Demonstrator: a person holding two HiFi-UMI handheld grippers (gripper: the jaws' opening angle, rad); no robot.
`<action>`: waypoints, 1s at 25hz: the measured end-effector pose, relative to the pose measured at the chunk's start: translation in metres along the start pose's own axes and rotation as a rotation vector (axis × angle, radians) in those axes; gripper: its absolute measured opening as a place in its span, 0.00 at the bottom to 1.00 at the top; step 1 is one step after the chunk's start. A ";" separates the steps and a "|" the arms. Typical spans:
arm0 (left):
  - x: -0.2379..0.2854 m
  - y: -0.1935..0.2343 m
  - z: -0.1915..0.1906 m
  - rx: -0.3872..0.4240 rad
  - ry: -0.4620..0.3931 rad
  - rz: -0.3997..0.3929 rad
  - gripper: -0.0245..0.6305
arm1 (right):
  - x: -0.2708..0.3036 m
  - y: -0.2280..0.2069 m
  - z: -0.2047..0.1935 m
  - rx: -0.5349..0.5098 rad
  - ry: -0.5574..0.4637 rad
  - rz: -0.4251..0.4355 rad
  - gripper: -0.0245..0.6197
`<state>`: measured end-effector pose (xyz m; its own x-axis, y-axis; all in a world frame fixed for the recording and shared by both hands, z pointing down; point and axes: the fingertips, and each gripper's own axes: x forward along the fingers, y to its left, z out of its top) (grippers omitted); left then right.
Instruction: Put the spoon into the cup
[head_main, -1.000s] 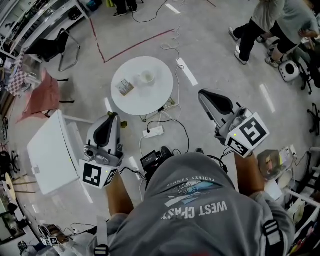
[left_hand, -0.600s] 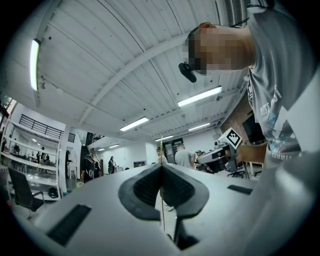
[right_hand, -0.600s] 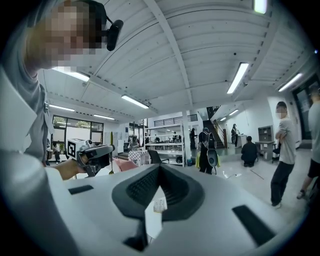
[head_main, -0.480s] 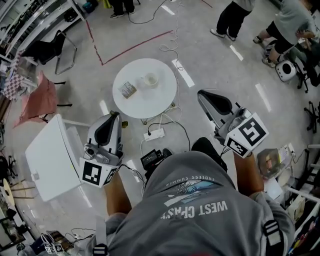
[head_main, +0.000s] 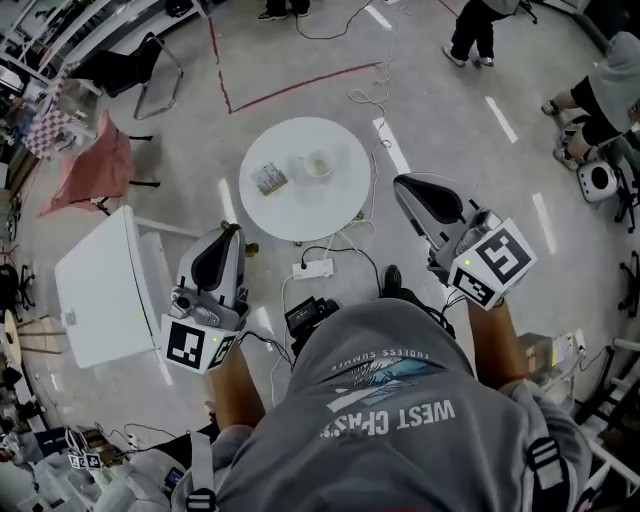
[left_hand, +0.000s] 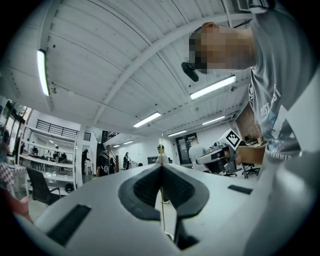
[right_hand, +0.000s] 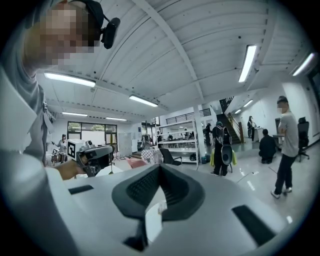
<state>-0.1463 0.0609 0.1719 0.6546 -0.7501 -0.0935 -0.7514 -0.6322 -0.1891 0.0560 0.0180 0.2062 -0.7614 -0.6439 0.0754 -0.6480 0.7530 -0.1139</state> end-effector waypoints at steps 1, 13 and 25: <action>0.005 0.000 0.001 0.003 0.000 0.012 0.04 | 0.002 -0.007 0.000 0.000 0.003 0.012 0.04; 0.050 -0.011 0.013 0.027 0.047 0.160 0.04 | 0.027 -0.061 0.015 0.017 0.006 0.187 0.04; 0.065 -0.007 0.005 0.029 0.055 0.104 0.04 | 0.024 -0.076 0.000 0.051 0.012 0.134 0.04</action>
<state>-0.0978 0.0175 0.1627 0.5675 -0.8212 -0.0601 -0.8115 -0.5455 -0.2097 0.0868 -0.0550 0.2164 -0.8413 -0.5363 0.0678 -0.5393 0.8240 -0.1740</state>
